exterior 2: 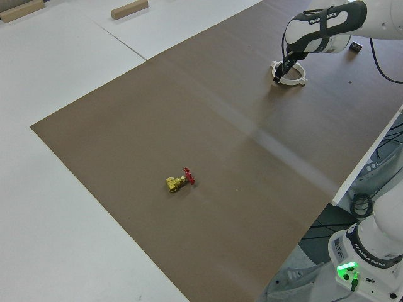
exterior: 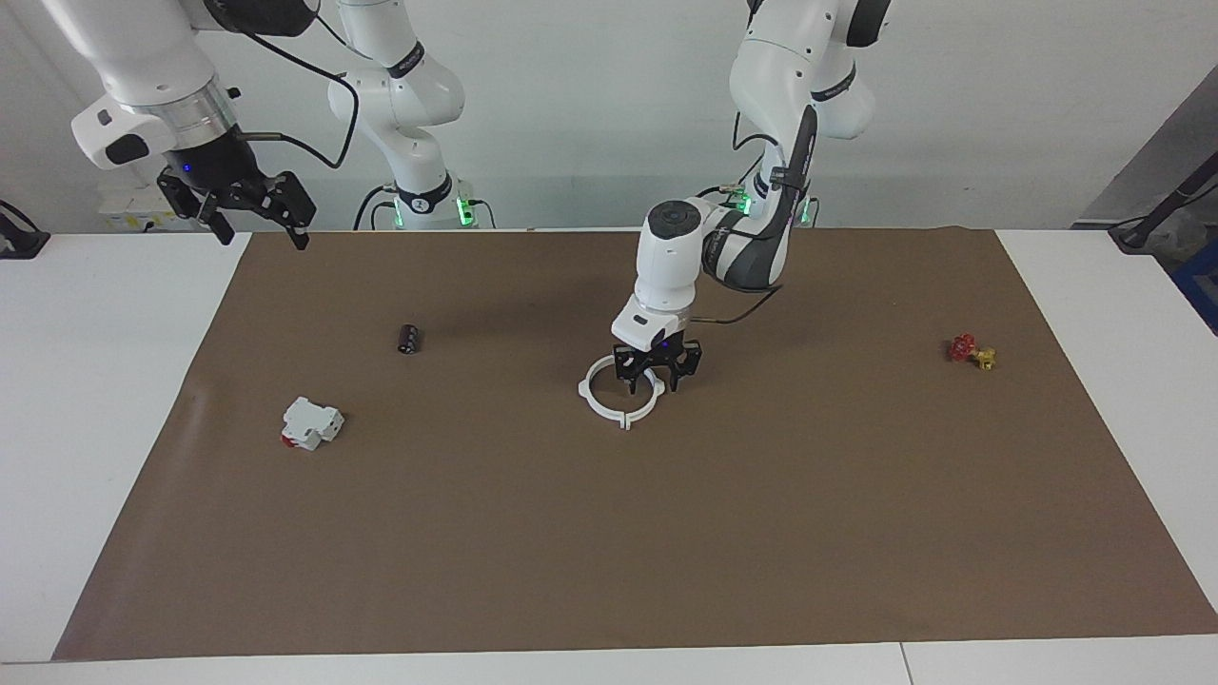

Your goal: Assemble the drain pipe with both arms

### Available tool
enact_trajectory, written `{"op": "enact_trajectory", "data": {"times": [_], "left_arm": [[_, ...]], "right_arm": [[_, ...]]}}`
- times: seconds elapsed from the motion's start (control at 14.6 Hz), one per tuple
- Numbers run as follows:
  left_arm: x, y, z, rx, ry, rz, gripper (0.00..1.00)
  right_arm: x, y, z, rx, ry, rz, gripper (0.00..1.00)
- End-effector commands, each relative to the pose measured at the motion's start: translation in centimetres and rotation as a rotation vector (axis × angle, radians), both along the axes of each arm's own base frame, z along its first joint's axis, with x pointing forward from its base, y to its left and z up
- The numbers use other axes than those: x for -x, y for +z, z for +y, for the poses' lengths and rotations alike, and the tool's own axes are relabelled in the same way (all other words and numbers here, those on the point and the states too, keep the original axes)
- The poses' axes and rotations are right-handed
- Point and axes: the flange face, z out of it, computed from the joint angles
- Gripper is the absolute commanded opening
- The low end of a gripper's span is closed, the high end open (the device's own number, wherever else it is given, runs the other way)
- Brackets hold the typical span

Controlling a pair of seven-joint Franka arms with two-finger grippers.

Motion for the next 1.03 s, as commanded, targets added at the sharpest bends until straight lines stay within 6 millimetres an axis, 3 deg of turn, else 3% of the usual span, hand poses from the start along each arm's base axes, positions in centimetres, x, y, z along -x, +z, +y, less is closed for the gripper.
{"op": "enact_trajectory", "data": {"times": [0.0, 0.96], "left_arm": [[-0.14, -0.30, -0.66, -0.002, -0.006, -0.016, 0.74], [0.17, -0.24, -1.12, 0.004, 0.000, -0.015, 0.74]], "right_arm": [[0.55, 0.36, 0.15, -0.012, -0.006, 0.001, 1.00], [0.55, 0.36, 0.15, -0.012, -0.004, 0.001, 1.00]]}}
